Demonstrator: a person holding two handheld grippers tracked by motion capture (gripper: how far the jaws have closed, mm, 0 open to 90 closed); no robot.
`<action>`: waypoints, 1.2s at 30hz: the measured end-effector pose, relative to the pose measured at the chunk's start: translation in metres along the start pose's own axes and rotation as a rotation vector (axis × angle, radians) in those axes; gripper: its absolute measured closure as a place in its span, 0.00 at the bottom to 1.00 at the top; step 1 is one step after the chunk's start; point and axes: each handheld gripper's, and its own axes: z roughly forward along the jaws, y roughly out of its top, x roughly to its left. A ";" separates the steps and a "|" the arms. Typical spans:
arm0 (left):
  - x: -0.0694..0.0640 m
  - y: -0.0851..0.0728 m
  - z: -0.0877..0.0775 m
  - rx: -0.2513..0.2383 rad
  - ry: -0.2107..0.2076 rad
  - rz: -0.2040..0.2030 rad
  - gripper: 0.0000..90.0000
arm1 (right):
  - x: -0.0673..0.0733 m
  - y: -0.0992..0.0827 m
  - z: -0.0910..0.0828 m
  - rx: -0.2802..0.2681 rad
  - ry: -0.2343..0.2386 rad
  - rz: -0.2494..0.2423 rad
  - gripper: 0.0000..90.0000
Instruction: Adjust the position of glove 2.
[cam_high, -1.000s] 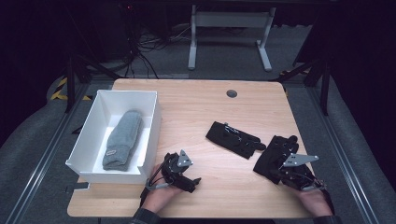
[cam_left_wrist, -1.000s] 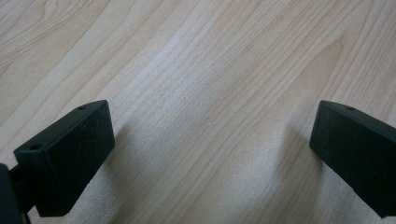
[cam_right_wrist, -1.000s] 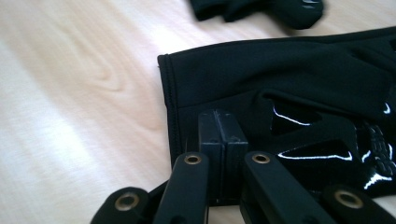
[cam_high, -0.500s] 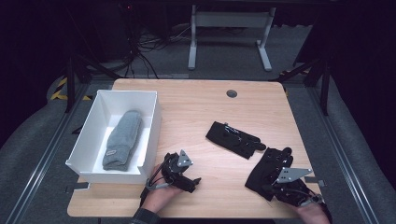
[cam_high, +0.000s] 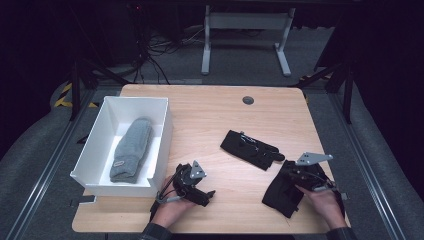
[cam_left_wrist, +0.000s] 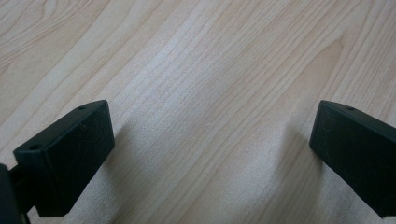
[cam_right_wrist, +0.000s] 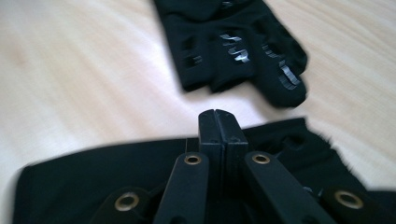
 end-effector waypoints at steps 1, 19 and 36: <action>0.000 0.000 0.000 0.000 0.000 0.000 0.00 | 0.000 0.000 0.000 0.000 0.000 0.000 1.00; 0.000 0.000 0.000 0.000 0.000 0.001 0.00 | 0.026 0.002 0.019 0.055 0.099 -0.075 1.00; 0.001 0.010 -0.002 0.032 -0.010 -0.005 0.14 | 0.031 0.003 0.008 -0.006 0.098 -0.082 0.89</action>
